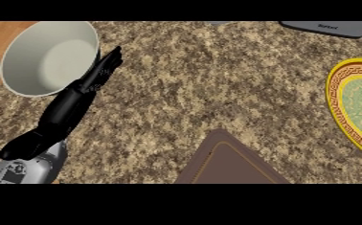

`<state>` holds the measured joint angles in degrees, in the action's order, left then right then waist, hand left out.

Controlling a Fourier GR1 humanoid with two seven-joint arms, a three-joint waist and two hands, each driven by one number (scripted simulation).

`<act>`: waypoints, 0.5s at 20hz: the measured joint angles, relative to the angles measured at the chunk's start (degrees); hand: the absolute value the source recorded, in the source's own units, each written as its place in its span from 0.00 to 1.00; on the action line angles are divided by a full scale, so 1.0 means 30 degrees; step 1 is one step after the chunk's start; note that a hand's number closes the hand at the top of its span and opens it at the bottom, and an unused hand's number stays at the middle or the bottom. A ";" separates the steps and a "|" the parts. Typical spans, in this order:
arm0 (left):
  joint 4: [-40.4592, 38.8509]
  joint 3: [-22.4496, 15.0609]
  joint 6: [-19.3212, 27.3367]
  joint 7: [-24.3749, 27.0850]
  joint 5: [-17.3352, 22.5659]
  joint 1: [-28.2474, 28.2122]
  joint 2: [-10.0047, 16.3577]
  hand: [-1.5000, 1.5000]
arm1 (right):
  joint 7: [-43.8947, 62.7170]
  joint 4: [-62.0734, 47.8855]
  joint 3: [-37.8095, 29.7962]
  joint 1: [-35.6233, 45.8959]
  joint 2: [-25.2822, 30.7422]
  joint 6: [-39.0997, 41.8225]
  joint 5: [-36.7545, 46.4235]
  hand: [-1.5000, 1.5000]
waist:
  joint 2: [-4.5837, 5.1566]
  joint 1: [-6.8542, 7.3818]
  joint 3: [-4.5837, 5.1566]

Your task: Pick the tomato from the tray and place it in the plate

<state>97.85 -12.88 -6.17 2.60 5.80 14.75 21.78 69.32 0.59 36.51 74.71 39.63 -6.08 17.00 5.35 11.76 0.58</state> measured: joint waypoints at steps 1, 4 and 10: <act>-0.0020 -0.0063 -0.0017 0.0011 -0.0027 0.0040 -0.0035 0.50 | 0.0132 -0.0093 0.0246 0.0114 0.0166 -0.0185 0.0255 1.00 | 0.0052 0.0068 -0.0007; -0.0139 -0.0130 -0.0046 -0.0066 -0.0052 0.0347 -0.0120 0.50 | 0.0373 -0.0206 0.1029 0.0376 0.0649 -0.0652 0.1051 1.00 | 0.0106 0.0066 -0.0018; -0.0283 -0.0243 -0.0039 -0.0212 -0.0119 0.0625 -0.0255 0.50 | 0.0536 -0.0206 0.2096 0.0388 0.1548 -0.1302 0.2134 1.00 | 0.0111 0.0065 -0.0069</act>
<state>97.00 -13.61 -6.29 1.96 5.45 16.63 21.01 70.93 -0.02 42.80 75.88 44.27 -9.99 23.40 5.69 11.96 0.37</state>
